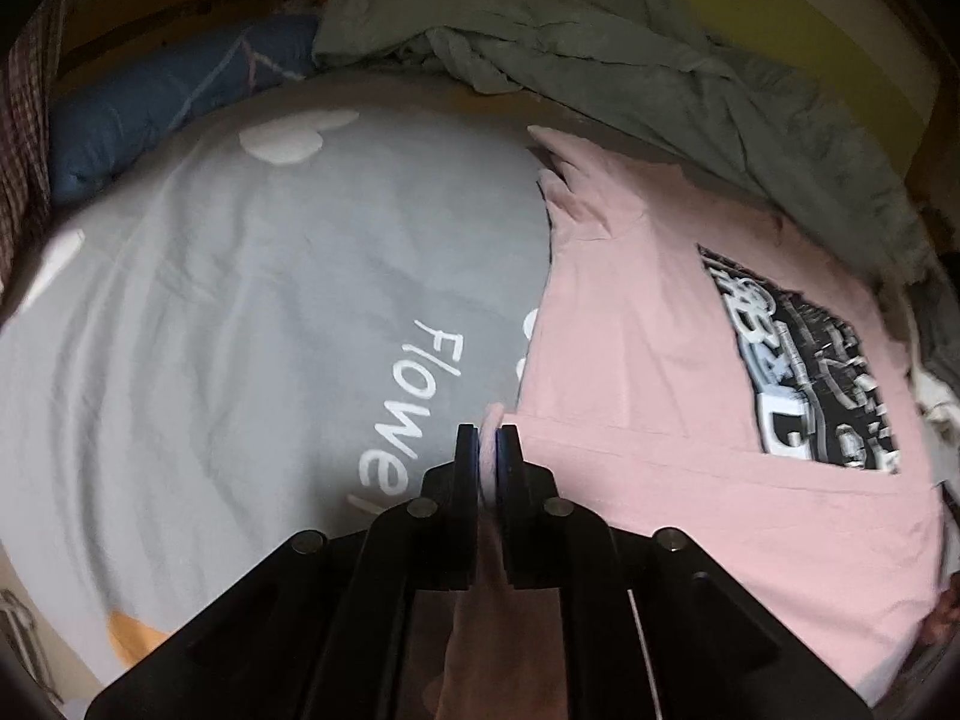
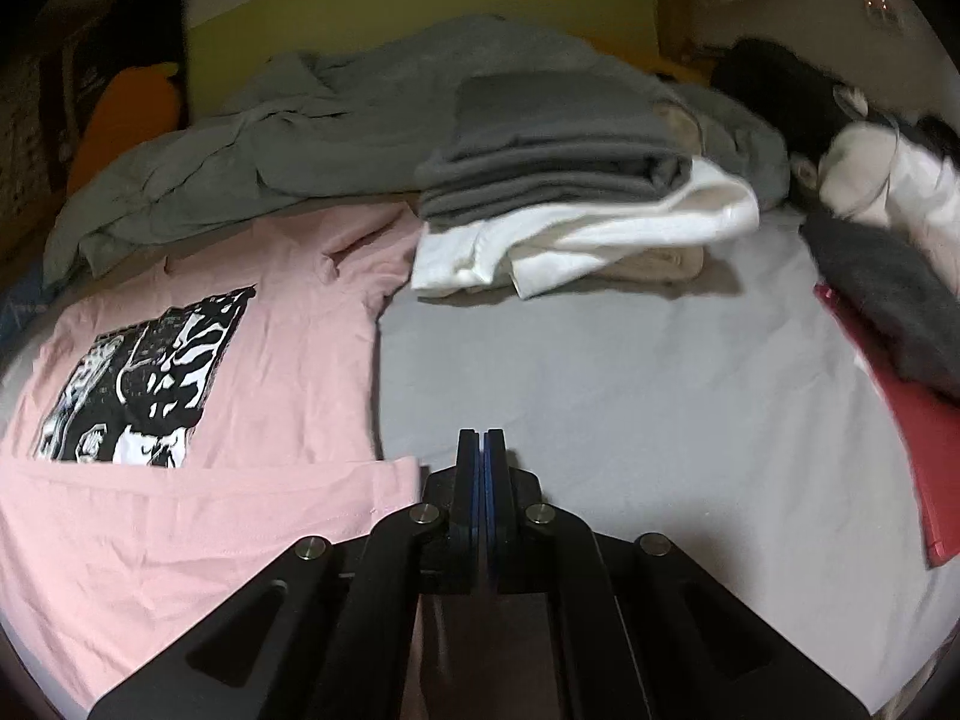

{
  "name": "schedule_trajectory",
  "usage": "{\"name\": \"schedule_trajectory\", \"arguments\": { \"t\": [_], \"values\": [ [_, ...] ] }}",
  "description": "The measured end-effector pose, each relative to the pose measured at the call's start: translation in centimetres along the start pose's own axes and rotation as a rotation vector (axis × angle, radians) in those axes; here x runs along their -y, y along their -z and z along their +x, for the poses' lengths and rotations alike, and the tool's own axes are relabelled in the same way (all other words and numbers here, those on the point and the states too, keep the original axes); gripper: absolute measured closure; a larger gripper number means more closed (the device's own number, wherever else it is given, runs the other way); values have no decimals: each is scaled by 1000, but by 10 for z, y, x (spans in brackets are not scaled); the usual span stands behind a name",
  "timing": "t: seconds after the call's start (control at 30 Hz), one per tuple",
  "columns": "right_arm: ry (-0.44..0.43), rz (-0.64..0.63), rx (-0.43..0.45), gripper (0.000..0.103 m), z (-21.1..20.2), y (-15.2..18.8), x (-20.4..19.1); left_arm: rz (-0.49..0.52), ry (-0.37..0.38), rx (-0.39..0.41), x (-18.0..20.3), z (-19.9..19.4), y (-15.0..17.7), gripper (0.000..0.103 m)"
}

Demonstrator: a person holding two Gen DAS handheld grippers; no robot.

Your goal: Fold small clothes

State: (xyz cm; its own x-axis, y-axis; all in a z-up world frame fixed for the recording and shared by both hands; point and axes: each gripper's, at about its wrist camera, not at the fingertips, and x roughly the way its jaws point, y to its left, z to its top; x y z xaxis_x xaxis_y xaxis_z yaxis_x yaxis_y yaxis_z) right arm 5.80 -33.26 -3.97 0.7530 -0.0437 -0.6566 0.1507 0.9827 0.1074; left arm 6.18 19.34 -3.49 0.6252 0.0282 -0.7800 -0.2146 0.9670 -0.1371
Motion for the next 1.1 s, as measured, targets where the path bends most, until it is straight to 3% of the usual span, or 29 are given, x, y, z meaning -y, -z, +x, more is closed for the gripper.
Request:
{"name": "schedule_trajectory", "arguments": {
  "t": [0.07, 0.1, 0.2, 0.27, 0.33, 0.4, 0.47, 0.5, 0.53, 0.57, 0.67, 0.73, 0.83, 0.97, 1.03, 1.1],
  "values": [
    [-30, 22, 20, 102, -6, 0, 3, 12, -20, 46, 1, -10, -1, 73],
    [-47, 37, 40, 102, -12, -1, 5, 14, -14, 81, 0, -17, -1, 58],
    [-152, 53, 68, 97, -27, -4, 9, 28, 34, 147, -2, -38, -3, 51],
    [-212, 50, 53, 64, -31, -3, 10, 40, 51, 154, -1, -43, -3, 43],
    [-205, 58, 55, 54, -33, -1, 10, 46, 24, 134, -1, -38, -3, 43],
    [-208, 48, 24, 54, -28, 0, 8, 44, 14, 92, 0, -28, -4, 44],
    [-218, 30, -30, 57, -19, 1, 4, 49, 20, 47, 1, -18, -2, 68],
    [-215, 11, -56, 64, -14, 3, 0, 55, 22, 27, 3, -13, -1, 99],
    [-204, -13, -80, 80, -8, 4, -4, 51, 34, 22, 3, -11, 1, 100],
    [-178, -37, -77, 97, -4, 6, -10, 34, 38, 45, 3, -14, 2, 100],
    [-97, -49, 87, 100, -20, 6, -15, -4, 47, 131, 0, -26, 0, 100],
    [-71, -49, 133, 100, -25, 5, -15, -7, 32, 143, 0, -24, 0, 100],
    [-22, -52, 97, 100, -10, 7, -17, 2, -10, 61, 2, 1, 5, 99],
    [1, -66, 44, 100, 2, 8, -17, 54, -84, 78, 13, 5, 7, 91],
    [-3, -51, 50, 99, 1, 7, -14, 62, -131, 93, 13, 4, 8, 75],
    [-4, -32, 51, 94, 0, 5, -12, 53, -135, 116, 10, -3, 7, 70]
  ]
}}
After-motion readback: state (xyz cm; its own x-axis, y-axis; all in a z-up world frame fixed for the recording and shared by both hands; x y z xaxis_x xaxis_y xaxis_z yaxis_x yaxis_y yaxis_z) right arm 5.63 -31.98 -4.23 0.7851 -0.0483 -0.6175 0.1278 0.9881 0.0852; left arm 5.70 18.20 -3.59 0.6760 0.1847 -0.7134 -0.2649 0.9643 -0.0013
